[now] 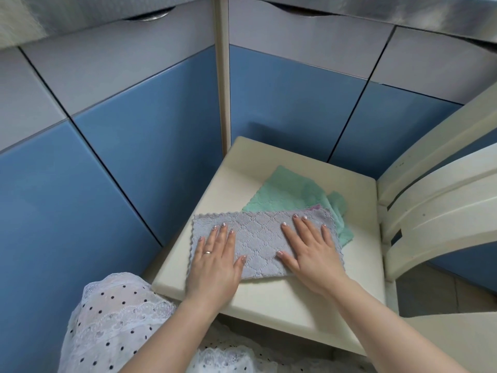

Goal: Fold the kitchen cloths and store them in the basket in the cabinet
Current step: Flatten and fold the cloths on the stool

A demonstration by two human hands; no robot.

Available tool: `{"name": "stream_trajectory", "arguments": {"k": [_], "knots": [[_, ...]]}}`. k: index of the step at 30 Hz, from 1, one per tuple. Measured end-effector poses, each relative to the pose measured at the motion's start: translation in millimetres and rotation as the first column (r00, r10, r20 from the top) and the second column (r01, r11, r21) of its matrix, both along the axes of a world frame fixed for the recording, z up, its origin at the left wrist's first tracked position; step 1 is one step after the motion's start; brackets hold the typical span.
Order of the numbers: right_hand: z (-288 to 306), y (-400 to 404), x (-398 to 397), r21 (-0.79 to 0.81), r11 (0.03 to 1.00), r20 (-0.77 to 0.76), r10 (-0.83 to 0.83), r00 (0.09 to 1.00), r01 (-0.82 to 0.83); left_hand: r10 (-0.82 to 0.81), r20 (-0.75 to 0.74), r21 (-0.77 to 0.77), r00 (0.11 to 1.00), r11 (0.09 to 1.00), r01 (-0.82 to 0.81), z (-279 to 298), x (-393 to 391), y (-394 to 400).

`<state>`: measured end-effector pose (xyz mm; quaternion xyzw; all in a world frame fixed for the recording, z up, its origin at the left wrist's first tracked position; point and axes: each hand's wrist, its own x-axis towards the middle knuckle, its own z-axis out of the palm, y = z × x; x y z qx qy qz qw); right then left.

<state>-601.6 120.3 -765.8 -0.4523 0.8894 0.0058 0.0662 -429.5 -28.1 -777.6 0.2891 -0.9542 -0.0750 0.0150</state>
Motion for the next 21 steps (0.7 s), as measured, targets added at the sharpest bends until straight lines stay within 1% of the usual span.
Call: {"name": "stream_trajectory", "arguments": {"k": [3, 5, 7, 8, 10, 11, 12, 14, 16, 19, 21], "knots": [[3.1, 11.6, -11.1, 0.004, 0.999, 0.005, -0.049, 0.999, 0.049, 0.012, 0.009, -0.028, 1.0, 1.0, -0.012, 1.2, 4.2, -5.0], [5.5, 14.8, -13.2, 0.029, 0.998, -0.005, -0.054, 0.999, 0.054, 0.027, 0.008, -0.011, 1.0, 1.0, -0.027, 3.2, 6.1, -6.2], [11.1, 12.5, -13.6, 0.015, 0.999, -0.03, -0.048, 0.998, 0.048, 0.014, -0.012, 0.018, 1.0, 1.0, -0.014, 8.9, 5.8, -3.8], [15.9, 9.0, -14.1, -0.031, 0.999, -0.046, -0.041, 0.998, 0.04, -0.018, -0.039, 0.023, 0.999, 1.0, 0.019, 13.7, 5.4, -1.0], [25.8, -3.6, -17.9, -0.18, 0.984, -0.057, 0.001, 0.998, -0.011, -0.157, -0.142, -0.005, 0.977, 0.987, 0.158, 23.3, 4.5, 10.6], [30.5, -12.6, -20.0, -0.241, 0.97, -0.041, 0.027, 0.999, -0.036, -0.238, -0.207, -0.034, 0.949, 0.971, 0.236, 25.4, 3.6, 18.2], [35.2, -24.1, -21.0, -0.268, 0.962, -0.012, 0.059, 0.998, -0.06, -0.295, -0.26, -0.059, 0.92, 0.955, 0.289, 26.7, 3.1, 25.0], [42.3, -48.6, -21.7, -0.248, 0.962, 0.033, 0.129, 0.991, -0.117, -0.322, -0.284, -0.041, 0.903, 0.945, 0.324, 27.7, 1.3, 34.7], [45.4, -72.0, -21.4, -0.172, 0.97, 0.045, 0.182, 0.982, -0.172, -0.303, -0.281, -0.018, 0.911, 0.95, 0.31, 26.6, 0.1, 37.0], [47.3, -94.4, -21.5, -0.029, 0.975, 0.046, 0.222, 0.974, -0.221, -0.282, -0.314, -0.029, 0.906, 0.957, 0.288, 26.0, -1.6, 33.2], [47.0, -101.8, -22.1, 0.015, 0.976, 0.071, 0.215, 0.974, -0.216, -0.264, -0.345, -0.035, 0.901, 0.962, 0.269, 25.3, -1.5, 30.9]]}}
